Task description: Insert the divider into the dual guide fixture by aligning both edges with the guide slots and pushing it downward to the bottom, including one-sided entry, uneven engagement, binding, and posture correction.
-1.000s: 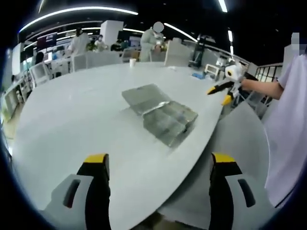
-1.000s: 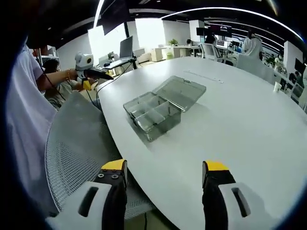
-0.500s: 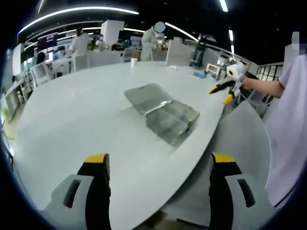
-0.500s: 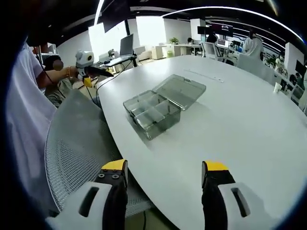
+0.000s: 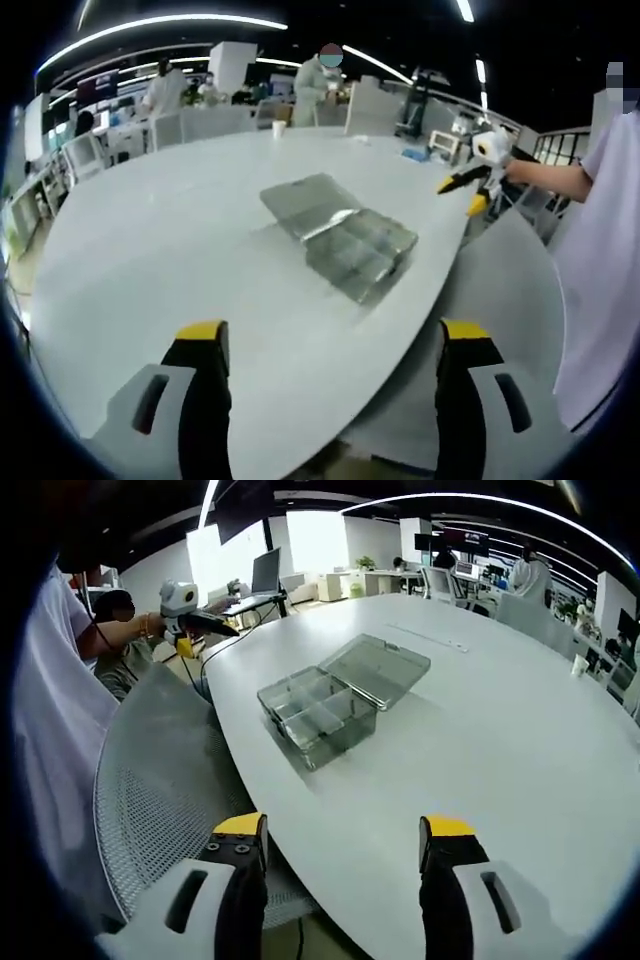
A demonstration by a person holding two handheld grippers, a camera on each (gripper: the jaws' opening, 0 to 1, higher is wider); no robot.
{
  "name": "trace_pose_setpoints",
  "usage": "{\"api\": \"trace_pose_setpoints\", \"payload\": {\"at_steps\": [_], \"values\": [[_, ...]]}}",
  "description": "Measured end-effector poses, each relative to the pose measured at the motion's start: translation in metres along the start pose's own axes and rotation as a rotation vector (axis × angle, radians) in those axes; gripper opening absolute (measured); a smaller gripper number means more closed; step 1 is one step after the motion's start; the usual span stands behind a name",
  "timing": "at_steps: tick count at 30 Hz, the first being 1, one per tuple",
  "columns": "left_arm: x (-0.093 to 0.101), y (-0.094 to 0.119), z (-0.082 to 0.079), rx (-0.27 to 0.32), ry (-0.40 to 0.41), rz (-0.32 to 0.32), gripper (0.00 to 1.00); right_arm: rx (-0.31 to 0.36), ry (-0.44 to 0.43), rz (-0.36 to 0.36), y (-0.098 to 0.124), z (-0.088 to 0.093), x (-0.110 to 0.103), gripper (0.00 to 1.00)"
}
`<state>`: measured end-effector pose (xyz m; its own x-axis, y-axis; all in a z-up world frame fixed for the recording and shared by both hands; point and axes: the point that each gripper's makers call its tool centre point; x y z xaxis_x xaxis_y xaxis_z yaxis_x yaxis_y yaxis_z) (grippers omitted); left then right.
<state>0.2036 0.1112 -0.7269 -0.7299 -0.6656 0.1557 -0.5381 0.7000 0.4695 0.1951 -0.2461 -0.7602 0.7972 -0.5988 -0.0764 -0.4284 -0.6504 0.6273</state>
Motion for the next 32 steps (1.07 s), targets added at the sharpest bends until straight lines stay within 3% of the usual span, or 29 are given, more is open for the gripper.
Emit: {"api": "trace_pose_setpoints", "payload": {"at_steps": [32], "values": [[-0.0066, 0.0031, -0.0025, 0.000, -0.002, -0.010, 0.83, -0.018, 0.004, 0.012, 0.0009, 0.0019, 0.0054, 0.55]]}}
Point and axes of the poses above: the point that each gripper's makers call its tool centre point, and the gripper's own axes: y roughly backward along the fingers, x roughly to its right, z roughly out of its underside, and after that the axes turned 5 degrees about x, right-handed
